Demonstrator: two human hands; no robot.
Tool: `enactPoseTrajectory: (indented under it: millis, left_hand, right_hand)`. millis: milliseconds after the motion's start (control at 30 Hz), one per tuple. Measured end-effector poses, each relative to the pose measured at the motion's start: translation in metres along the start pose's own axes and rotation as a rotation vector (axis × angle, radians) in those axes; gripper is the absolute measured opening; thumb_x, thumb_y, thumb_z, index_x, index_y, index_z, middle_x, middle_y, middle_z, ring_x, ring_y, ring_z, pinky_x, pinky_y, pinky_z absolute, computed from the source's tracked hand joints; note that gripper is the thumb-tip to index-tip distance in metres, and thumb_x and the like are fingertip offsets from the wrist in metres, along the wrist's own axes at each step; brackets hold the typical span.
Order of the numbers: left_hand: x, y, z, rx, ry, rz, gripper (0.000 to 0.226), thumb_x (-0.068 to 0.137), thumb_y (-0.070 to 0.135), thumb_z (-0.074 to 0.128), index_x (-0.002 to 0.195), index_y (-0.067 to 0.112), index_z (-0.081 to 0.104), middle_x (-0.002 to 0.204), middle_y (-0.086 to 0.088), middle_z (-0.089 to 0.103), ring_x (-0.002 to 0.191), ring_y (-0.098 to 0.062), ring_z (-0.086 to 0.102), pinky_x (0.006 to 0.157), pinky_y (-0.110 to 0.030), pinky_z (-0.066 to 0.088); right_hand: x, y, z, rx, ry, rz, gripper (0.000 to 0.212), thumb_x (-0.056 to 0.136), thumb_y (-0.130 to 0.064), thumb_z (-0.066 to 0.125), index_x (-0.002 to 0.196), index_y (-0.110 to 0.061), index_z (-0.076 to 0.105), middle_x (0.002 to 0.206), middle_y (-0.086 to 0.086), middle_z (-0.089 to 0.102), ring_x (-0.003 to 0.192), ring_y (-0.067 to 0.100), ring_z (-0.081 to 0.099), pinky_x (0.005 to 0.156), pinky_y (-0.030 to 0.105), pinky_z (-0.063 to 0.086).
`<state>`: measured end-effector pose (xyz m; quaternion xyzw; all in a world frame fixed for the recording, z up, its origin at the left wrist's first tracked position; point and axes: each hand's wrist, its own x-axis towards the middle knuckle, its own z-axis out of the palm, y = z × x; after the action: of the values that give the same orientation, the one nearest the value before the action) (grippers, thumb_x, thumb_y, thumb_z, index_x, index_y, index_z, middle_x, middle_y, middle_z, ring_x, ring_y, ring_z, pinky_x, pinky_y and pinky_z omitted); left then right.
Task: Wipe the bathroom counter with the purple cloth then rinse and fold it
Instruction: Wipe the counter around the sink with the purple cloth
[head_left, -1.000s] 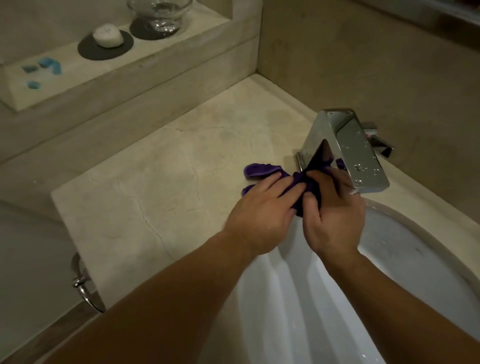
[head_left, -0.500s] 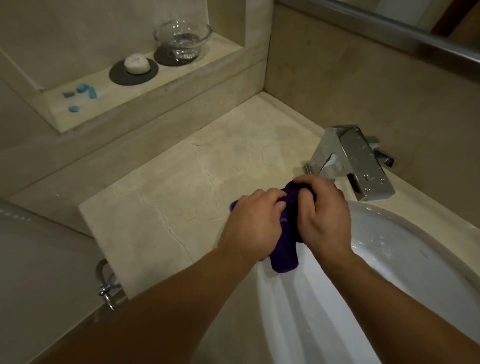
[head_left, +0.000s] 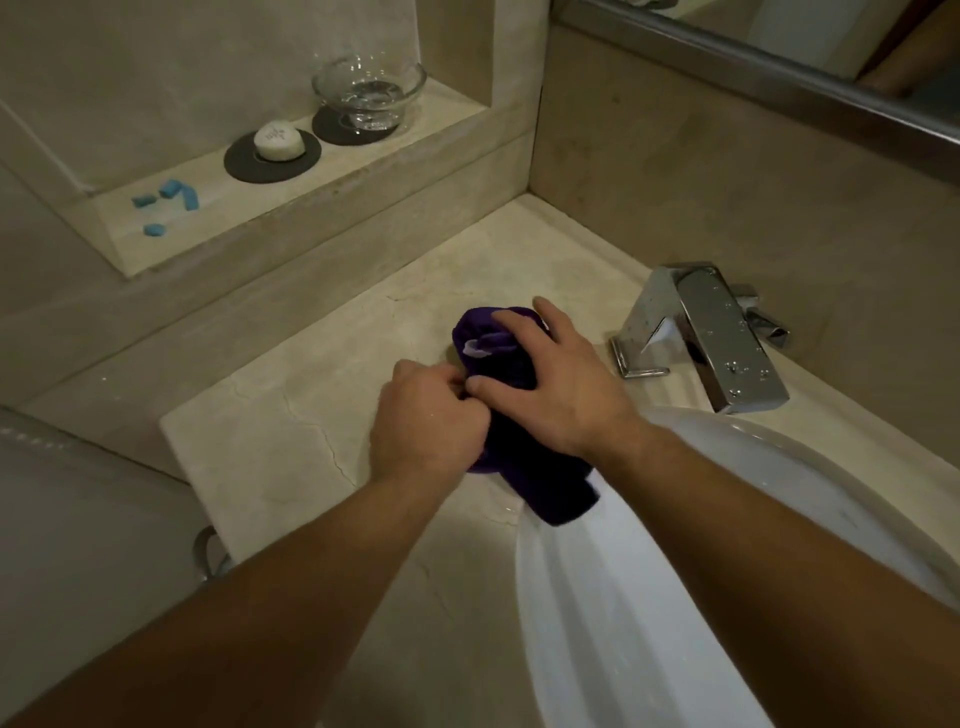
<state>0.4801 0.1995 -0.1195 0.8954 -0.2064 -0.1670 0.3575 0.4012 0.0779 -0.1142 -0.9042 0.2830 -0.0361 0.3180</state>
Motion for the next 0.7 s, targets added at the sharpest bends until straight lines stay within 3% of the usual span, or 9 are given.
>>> enactPoseTrajectory:
  millis: [67, 167, 267, 367, 433, 567, 700]
  left_hand:
    - [0.010, -0.003, -0.005, -0.120, 0.070, 0.050, 0.043, 0.092, 0.011, 0.054, 0.131, 0.027, 0.063, 0.131, 0.000, 0.053, 0.106, -0.014, 0.057, 0.087, -0.027, 0.046]
    - [0.016, -0.003, -0.002, -0.291, -0.074, 0.132, 0.060, 0.095, 0.004, 0.049, 0.148, 0.032, 0.046, 0.144, 0.011, 0.044, 0.123, -0.002, 0.044, 0.104, -0.020, 0.039]
    - [0.008, -0.006, 0.006, -0.232, -0.212, 0.188, 0.064, 0.094, 0.005, 0.047, 0.151, 0.034, 0.043, 0.144, 0.014, 0.047, 0.124, -0.001, 0.046, 0.098, -0.011, 0.038]
    - [0.004, -0.005, 0.011, -0.052, -0.147, 0.243, 0.063, 0.091, 0.012, 0.049, 0.150, 0.033, 0.045, 0.141, 0.006, 0.058, 0.119, -0.013, 0.057, 0.103, -0.031, 0.048]
    - [0.001, 0.000, 0.014, 0.029, -0.141, 0.264, 0.063, 0.090, 0.014, 0.050, 0.150, 0.031, 0.045, 0.132, 0.001, 0.065, 0.111, -0.018, 0.063, 0.099, -0.039, 0.052]
    - [-0.011, 0.016, 0.025, 0.138, -0.168, 0.271, 0.065, 0.087, 0.012, 0.051, 0.149, 0.029, 0.045, 0.108, -0.002, 0.070, 0.092, -0.023, 0.064, 0.085, -0.040, 0.055]
    - [-0.023, 0.030, 0.038, 0.160, -0.189, 0.287, 0.064, 0.085, 0.010, 0.052, 0.147, 0.025, 0.046, 0.107, -0.003, 0.069, 0.092, -0.022, 0.063, 0.082, -0.037, 0.054]
  right_hand:
    - [-0.006, 0.008, 0.015, -0.042, 0.000, 0.026, 0.094, 0.079, -0.078, 0.058, 0.156, -0.048, 0.014, 0.169, 0.002, 0.004, 0.151, 0.028, 0.023, 0.121, 0.046, 0.027]
    - [-0.020, 0.016, 0.038, -0.188, 0.039, -0.092, 0.103, 0.076, -0.072, 0.062, 0.158, -0.043, 0.006, 0.167, 0.012, 0.015, 0.145, 0.032, 0.031, 0.117, 0.051, 0.031]
    - [-0.025, 0.023, 0.047, -0.153, 0.125, -0.137, 0.085, 0.086, -0.053, 0.064, 0.158, -0.035, 0.021, 0.161, 0.015, 0.030, 0.135, 0.033, 0.042, 0.110, 0.047, 0.041]
    - [-0.028, 0.029, 0.044, -0.170, 0.134, -0.130, 0.076, 0.089, -0.044, 0.063, 0.156, -0.038, 0.028, 0.159, 0.015, 0.031, 0.127, 0.036, 0.046, 0.108, 0.045, 0.041]
    - [-0.032, 0.034, 0.038, -0.193, 0.135, -0.141, 0.073, 0.089, -0.041, 0.062, 0.155, -0.039, 0.030, 0.158, 0.016, 0.034, 0.122, 0.038, 0.047, 0.106, 0.045, 0.042]
    - [-0.040, 0.048, 0.021, -0.301, 0.144, -0.154, 0.070, 0.090, -0.042, 0.060, 0.154, -0.042, 0.031, 0.155, 0.014, 0.038, 0.113, 0.038, 0.050, 0.097, 0.047, 0.047]
    - [-0.051, 0.064, 0.009, -0.358, 0.144, -0.149, 0.071, 0.090, -0.042, 0.061, 0.153, -0.045, 0.029, 0.153, 0.009, 0.038, 0.114, 0.038, 0.051, 0.083, 0.045, 0.051]
